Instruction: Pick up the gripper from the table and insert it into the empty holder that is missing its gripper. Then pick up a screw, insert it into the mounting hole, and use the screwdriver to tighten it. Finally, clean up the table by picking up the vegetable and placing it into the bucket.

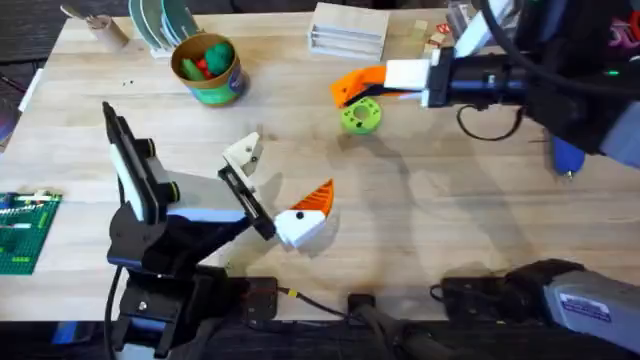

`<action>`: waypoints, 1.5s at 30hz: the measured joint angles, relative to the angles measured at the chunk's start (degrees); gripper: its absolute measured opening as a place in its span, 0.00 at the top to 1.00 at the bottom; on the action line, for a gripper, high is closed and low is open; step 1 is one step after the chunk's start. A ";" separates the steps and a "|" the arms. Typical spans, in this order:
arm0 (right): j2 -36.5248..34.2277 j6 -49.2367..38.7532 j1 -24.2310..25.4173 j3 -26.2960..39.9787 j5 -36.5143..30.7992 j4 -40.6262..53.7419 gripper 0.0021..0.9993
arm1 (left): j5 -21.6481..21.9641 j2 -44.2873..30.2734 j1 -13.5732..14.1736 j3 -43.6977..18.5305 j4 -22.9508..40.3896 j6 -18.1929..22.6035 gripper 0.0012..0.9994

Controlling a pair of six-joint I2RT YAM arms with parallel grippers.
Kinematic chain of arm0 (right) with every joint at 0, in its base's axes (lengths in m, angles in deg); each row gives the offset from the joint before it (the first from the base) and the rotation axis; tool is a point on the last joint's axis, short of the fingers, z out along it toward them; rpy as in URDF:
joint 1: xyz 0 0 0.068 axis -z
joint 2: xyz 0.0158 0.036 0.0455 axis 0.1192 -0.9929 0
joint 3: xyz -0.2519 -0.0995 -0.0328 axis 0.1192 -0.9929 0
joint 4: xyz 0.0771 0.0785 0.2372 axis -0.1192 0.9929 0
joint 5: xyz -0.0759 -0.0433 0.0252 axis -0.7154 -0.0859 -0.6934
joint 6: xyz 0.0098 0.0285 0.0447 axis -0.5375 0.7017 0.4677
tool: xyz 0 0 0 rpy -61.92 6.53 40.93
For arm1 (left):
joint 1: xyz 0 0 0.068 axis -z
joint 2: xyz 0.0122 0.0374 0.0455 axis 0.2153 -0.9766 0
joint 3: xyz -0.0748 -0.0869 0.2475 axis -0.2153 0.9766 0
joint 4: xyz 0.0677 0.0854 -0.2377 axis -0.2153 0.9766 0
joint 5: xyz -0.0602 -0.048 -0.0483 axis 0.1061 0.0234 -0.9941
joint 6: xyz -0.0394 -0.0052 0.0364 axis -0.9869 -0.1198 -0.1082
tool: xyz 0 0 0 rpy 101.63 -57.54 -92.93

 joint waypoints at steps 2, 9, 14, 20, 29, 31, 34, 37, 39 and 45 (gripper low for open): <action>-3.58 3.78 -0.07 0.02 4.43 -3.47 0.99 | -0.02 -0.02 0.00 0.00 0.00 0.00 0.01; -14.36 17.66 -3.01 0.04 15.45 -21.29 0.99 | -0.02 -0.02 0.00 0.00 0.00 0.00 0.01; -19.10 25.98 -6.87 0.07 19.84 -27.77 0.99 | -0.02 -0.02 0.00 0.00 0.00 0.00 0.01; -21.98 30.68 -10.11 0.07 22.58 -28.01 0.99 | -0.02 -0.02 0.00 0.00 0.00 0.00 0.01; -22.00 32.28 -11.67 0.07 23.07 -28.82 0.99 | -0.02 -0.02 0.00 0.00 0.00 0.00 0.01; -22.00 32.46 -11.68 0.07 23.02 -29.71 0.99 | -0.02 -0.02 0.00 0.00 0.00 0.00 0.01; -22.00 32.68 -12.08 0.07 22.46 -29.83 0.99 | -0.02 -0.02 0.00 0.00 0.00 0.00 0.01; -22.00 32.68 -13.16 0.07 21.30 -30.74 0.99 | -0.01 0.00 0.00 0.00 0.00 0.00 0.01; -22.00 32.66 -13.92 0.07 20.50 -31.54 0.99 | 0.41 -0.02 -0.02 0.00 0.00 0.00 0.01; -22.32 32.68 -15.12 0.07 18.30 -33.33 0.99 | 0.67 -0.02 -0.02 0.00 -0.02 0.02 0.01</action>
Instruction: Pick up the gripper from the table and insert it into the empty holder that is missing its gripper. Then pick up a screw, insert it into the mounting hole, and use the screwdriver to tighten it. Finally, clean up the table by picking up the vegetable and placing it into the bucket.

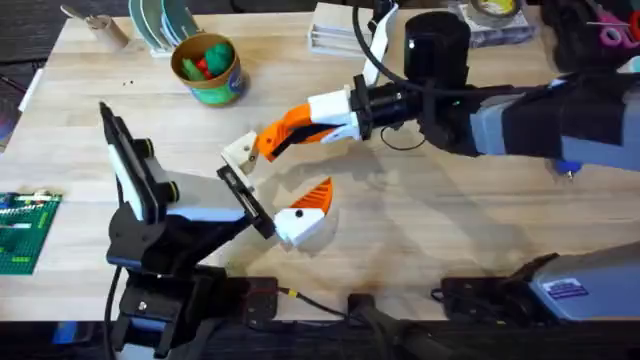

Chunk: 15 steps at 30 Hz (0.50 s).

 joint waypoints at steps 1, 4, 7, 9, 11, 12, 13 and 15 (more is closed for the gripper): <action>-0.38 0.05 -0.03 0.00 -0.03 -0.81 0.99 | 0.21 0.00 0.00 0.00 0.00 0.00 0.01; -2.47 0.95 -0.35 0.00 0.00 -5.09 0.99 | 1.14 0.02 -0.02 0.00 -0.02 -0.04 0.01; -4.33 2.09 -0.74 0.00 -0.19 -8.63 0.99 | 1.82 0.00 -0.22 0.00 -0.04 -0.28 0.01; -5.12 2.64 -1.16 0.00 -0.69 -9.54 0.99 | 2.03 0.00 -0.22 0.00 -0.04 -0.67 0.01; -5.64 3.05 -1.65 0.00 -1.57 -10.12 0.99 | 2.13 0.00 -0.22 0.00 -0.04 -1.06 0.01; -5.81 3.26 -1.89 0.05 -1.95 -10.25 0.99 | 2.13 0.00 -0.22 0.00 -0.03 -1.27 0.01; -5.91 3.45 -2.14 0.09 -2.51 -10.26 0.99 | 2.13 0.00 -0.20 0.00 -0.03 -1.35 0.01; -5.92 3.56 -2.52 0.15 -3.38 -10.39 0.99 | 2.41 0.00 -0.22 0.00 -0.04 -1.53 0.01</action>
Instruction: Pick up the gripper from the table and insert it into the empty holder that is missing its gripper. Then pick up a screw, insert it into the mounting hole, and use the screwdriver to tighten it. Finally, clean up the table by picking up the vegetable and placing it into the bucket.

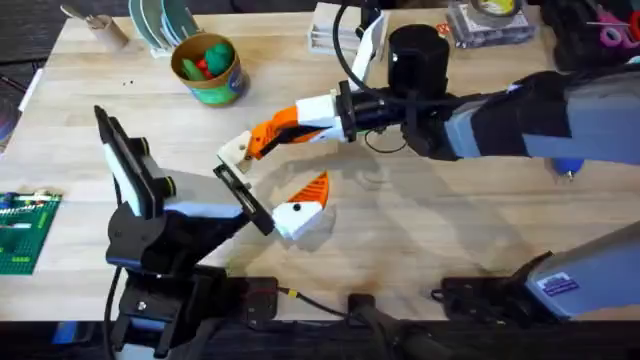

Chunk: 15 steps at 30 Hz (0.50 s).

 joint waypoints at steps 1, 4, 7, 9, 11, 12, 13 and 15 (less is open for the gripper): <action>-0.02 0.05 -0.11 0.04 -0.35 -0.11 0.99 | 0.15 0.00 0.00 0.00 0.00 0.00 0.01; -0.02 0.08 -0.49 0.07 -1.30 -0.29 0.99 | 0.61 0.00 0.00 0.00 0.00 -0.02 0.01; 0.00 0.08 -0.76 0.11 -1.90 -0.32 0.99 | 0.87 0.00 -0.14 0.00 -0.02 -0.19 0.01; -0.02 0.06 -0.92 0.17 -2.22 -0.33 0.99 | 1.06 0.00 -0.22 0.00 -0.02 -0.20 0.01; 0.00 0.06 -1.14 0.17 -2.55 -0.33 0.99 | 1.31 0.00 -0.22 0.00 -0.03 -0.22 0.01; 0.00 0.03 -1.28 0.22 -2.65 -0.33 0.99 | 1.47 0.00 -0.24 0.00 -0.04 -0.22 0.01; 0.00 0.00 -1.45 0.28 -2.85 -0.33 0.99 | 1.62 0.00 -0.31 0.00 -0.05 -0.22 0.01; 0.00 -0.16 -1.70 0.59 -3.20 -0.26 0.99 | 1.99 0.00 -0.39 0.00 -0.11 -0.20 0.01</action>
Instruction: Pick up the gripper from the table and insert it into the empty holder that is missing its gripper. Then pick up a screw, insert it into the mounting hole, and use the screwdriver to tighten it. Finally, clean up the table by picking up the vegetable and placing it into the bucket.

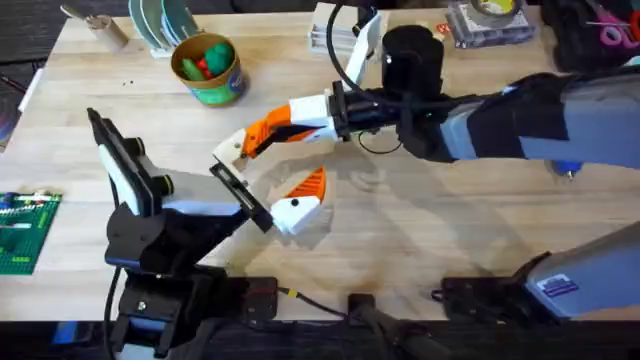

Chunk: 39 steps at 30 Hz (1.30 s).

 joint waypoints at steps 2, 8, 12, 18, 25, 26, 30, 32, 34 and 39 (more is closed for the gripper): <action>-0.01 -0.20 -0.32 0.25 -0.49 0.06 0.99 | 0.48 0.00 -0.06 0.00 -0.02 0.02 0.01; -0.02 -0.54 -2.04 0.35 -1.65 0.07 0.99 | 1.15 0.00 -0.24 0.00 -0.07 0.00 0.01; 0.00 -0.69 -3.09 0.37 -1.75 0.07 0.99 | 0.14 0.00 -0.24 0.00 -0.04 0.02 0.01; -0.01 -0.70 -3.98 0.37 -1.76 0.28 0.99 | -1.43 0.00 -0.26 0.00 -0.02 0.01 0.01; 0.00 -0.87 -4.26 0.39 -2.03 0.98 0.99 | -2.51 0.00 -0.82 0.00 0.11 -0.22 0.01; 0.00 -0.90 -4.26 0.39 -2.01 1.01 0.99 | -2.64 0.00 -0.90 0.00 0.11 -0.24 0.01; 0.00 -1.16 -4.26 0.39 -1.99 1.18 0.99 | -2.97 0.00 -1.03 0.00 0.13 -0.44 0.01; -0.02 -1.31 -4.28 0.39 -1.97 1.25 0.99 | -2.97 0.00 -1.03 0.00 0.15 -0.46 0.01; -0.02 -1.33 -4.33 0.39 -1.99 1.27 0.99 | -2.97 0.00 -1.03 0.00 0.15 -0.48 0.01; 0.00 -1.36 -4.37 0.42 -2.12 1.65 0.99 | -2.97 0.00 -1.03 0.00 0.17 -0.61 0.01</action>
